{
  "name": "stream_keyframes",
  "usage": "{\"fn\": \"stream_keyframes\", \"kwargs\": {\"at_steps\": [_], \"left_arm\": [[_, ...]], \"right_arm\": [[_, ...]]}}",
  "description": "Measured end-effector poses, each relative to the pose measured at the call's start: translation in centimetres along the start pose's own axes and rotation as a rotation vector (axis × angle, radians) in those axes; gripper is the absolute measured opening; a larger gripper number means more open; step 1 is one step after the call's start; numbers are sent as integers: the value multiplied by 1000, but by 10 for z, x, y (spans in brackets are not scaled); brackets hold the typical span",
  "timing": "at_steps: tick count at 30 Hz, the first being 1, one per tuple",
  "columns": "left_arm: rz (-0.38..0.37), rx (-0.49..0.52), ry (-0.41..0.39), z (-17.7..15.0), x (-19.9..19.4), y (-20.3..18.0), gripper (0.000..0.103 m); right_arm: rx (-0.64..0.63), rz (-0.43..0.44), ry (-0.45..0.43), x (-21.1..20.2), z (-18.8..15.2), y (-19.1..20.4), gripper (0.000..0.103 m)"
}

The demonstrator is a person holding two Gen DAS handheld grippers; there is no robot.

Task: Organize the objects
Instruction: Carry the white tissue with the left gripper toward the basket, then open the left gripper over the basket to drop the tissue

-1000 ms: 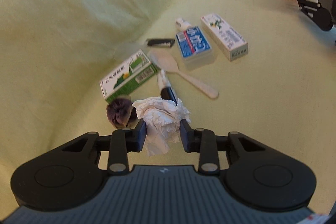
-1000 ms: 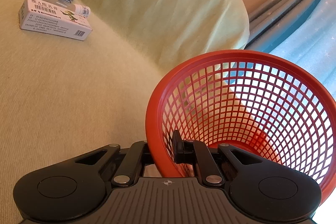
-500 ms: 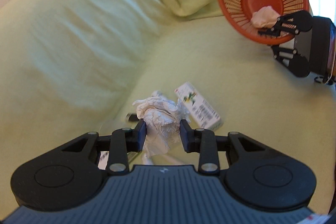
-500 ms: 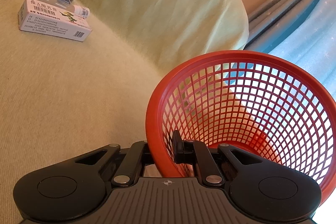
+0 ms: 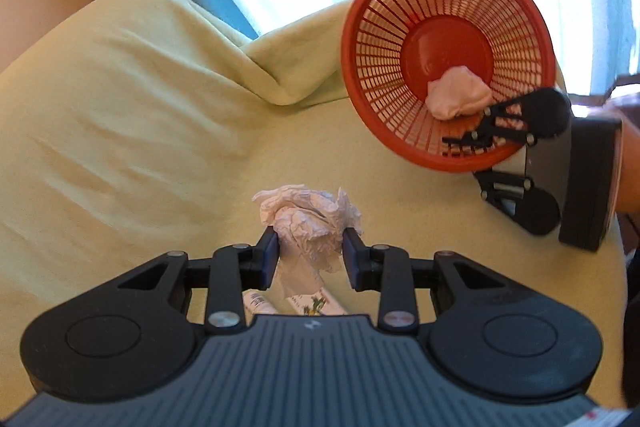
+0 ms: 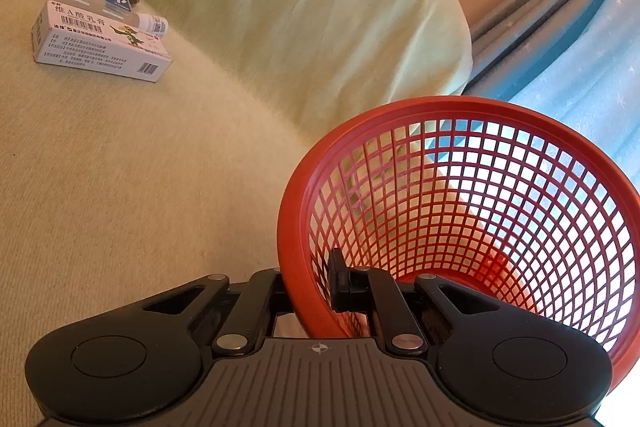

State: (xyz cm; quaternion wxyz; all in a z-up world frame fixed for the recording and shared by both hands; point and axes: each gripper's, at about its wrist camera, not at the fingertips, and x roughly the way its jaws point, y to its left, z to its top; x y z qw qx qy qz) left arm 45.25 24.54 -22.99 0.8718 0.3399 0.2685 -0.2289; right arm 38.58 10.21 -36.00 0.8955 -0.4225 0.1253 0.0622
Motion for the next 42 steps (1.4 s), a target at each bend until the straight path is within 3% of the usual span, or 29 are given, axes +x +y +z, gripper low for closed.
{"fn": "stream_keyframes", "kwargs": {"at_steps": [8,16,26,33,40,42], "left_arm": [[-38,-139,-23,28,16,4,29],[-21,-256,-82,46,31,4,29],[-120,-218,-136,73,42,-28,29],[-213,-186,-171,104,84,-47,37],[-228,-304,-193,106,96,-29,38],[-232,-322,-189,104,96,-25,43]], "right_arm": [[4,2,0,0,1,-1,5],[10,4,0,0,2,-2,5],[19,6,0,1,3,-3,5],[31,6,6,2,6,-5,4],[66,3,18,7,12,-8,5],[66,4,22,7,13,-8,5]]}}
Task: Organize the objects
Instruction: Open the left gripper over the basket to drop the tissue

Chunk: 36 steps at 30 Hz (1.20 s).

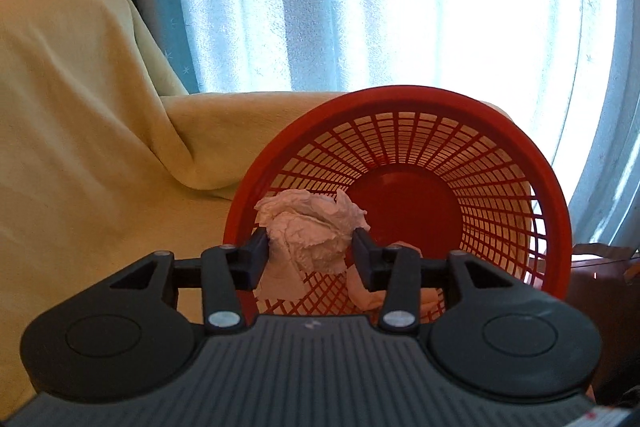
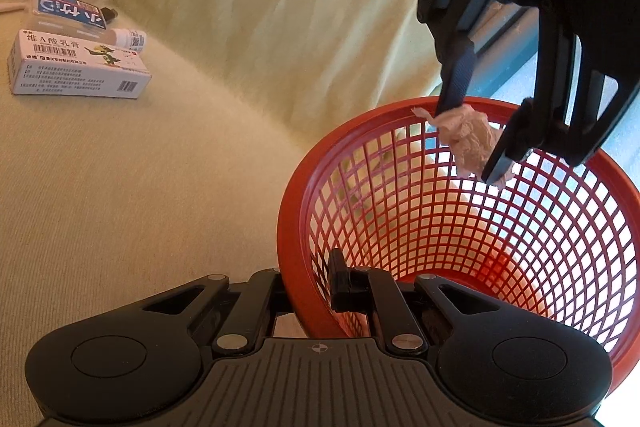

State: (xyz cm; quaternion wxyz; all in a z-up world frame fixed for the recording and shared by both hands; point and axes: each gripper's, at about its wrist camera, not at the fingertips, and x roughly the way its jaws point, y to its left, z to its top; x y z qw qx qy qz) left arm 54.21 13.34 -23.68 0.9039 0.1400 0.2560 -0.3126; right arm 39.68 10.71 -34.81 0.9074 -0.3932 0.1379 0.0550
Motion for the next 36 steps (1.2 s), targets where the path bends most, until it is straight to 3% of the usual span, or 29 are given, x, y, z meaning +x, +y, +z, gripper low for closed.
{"fn": "stream_keyframes", "kwargs": {"at_steps": [9,17,36], "left_arm": [[-6,-22,-20,-1,-7,5,52],[44,-72,-35,-12,-28,27,54],[104,-203,-43,-61,-81,67,54]], "right_arm": [[1,1,4,0,1,-1,5],[20,-4,24,0,4,-5,4],[-141,-100,19,-26,11,6,0]]}}
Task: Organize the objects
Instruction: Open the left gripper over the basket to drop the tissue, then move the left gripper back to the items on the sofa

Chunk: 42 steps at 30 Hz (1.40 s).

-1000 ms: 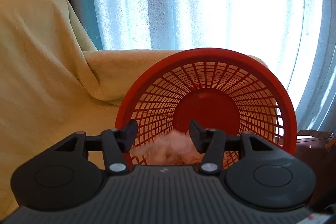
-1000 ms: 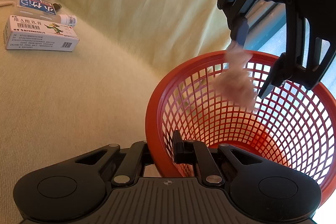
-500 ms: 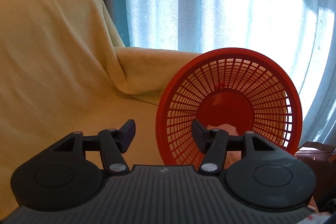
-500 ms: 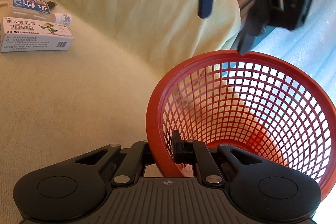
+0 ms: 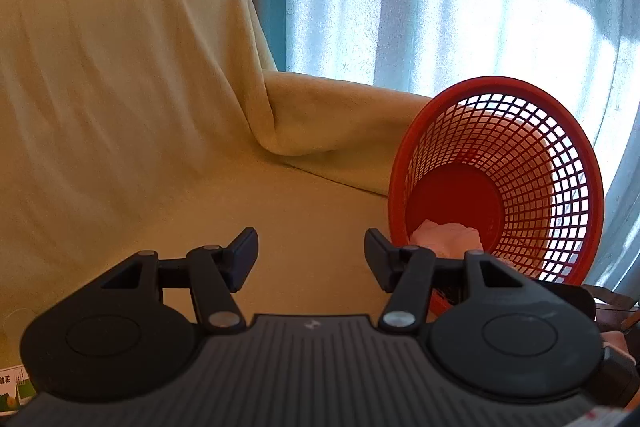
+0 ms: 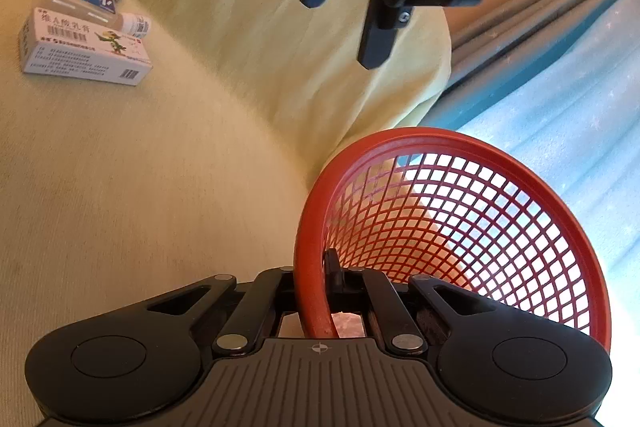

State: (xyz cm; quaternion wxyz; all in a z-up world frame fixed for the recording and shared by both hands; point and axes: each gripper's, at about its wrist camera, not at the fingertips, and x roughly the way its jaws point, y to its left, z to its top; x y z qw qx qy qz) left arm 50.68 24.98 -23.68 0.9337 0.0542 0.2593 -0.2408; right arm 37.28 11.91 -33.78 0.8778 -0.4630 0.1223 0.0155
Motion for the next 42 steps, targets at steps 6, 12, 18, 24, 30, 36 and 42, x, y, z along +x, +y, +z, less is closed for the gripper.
{"fn": "stream_keyframes", "kwargs": {"at_steps": [6,12,18,24,30,36,42], "left_arm": [[-3,-33,-7,-11,-12,9,54],[-8,-47,-20,-21,-24,13,54],[1,-69,-35,-31,-41,23,54],[77,-94,-36,-43,-63,47,59],[167,-143,-4,-66,-81,76,59],[228,-182,36,-93,-94,82,61],[273,-199,67,-112,-97,81,65]], "right_arm": [[-47,-18,18,-15,-13,2,0],[-73,-38,49,-34,-23,0,0],[-78,-14,86,-52,-28,3,0],[-101,32,92,-34,-21,26,1],[-50,53,68,-17,-1,32,2],[13,56,43,-12,13,29,2],[34,52,29,-10,11,29,3]]}}
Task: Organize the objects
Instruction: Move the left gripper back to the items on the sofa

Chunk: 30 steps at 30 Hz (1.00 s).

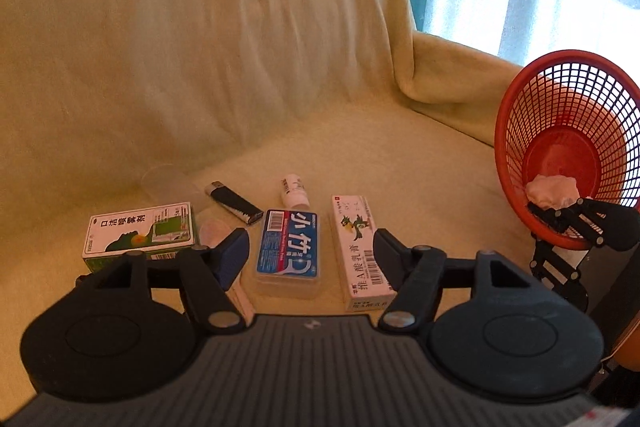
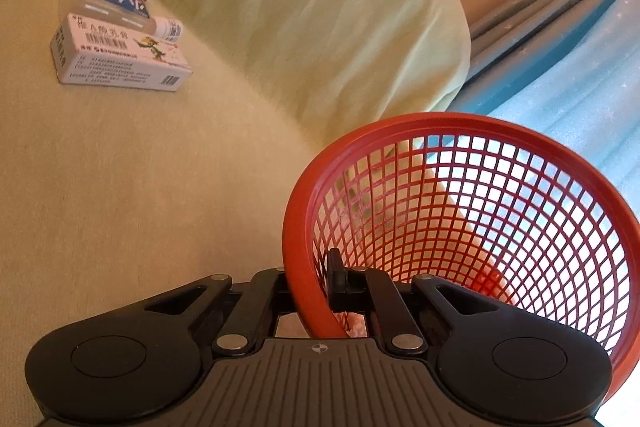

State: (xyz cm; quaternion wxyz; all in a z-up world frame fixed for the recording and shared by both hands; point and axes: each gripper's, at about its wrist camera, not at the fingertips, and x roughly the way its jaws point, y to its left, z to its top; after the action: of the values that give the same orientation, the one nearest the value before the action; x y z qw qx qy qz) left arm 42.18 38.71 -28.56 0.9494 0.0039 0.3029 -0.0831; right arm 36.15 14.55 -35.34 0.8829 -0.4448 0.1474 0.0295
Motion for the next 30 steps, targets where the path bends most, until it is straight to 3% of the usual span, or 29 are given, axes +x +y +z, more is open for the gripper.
{"fn": "stream_keyframes", "kwargs": {"at_steps": [13,19,30], "left_arm": [[137,-15,80,-42,10,32,66],[156,-15,105,-48,17,44,66],[180,57,186,-54,38,47,45]], "right_arm": [[84,-33,0,6,5,0,4],[103,-19,6,16,8,-2,6],[100,-16,7,14,6,-2,6]]}}
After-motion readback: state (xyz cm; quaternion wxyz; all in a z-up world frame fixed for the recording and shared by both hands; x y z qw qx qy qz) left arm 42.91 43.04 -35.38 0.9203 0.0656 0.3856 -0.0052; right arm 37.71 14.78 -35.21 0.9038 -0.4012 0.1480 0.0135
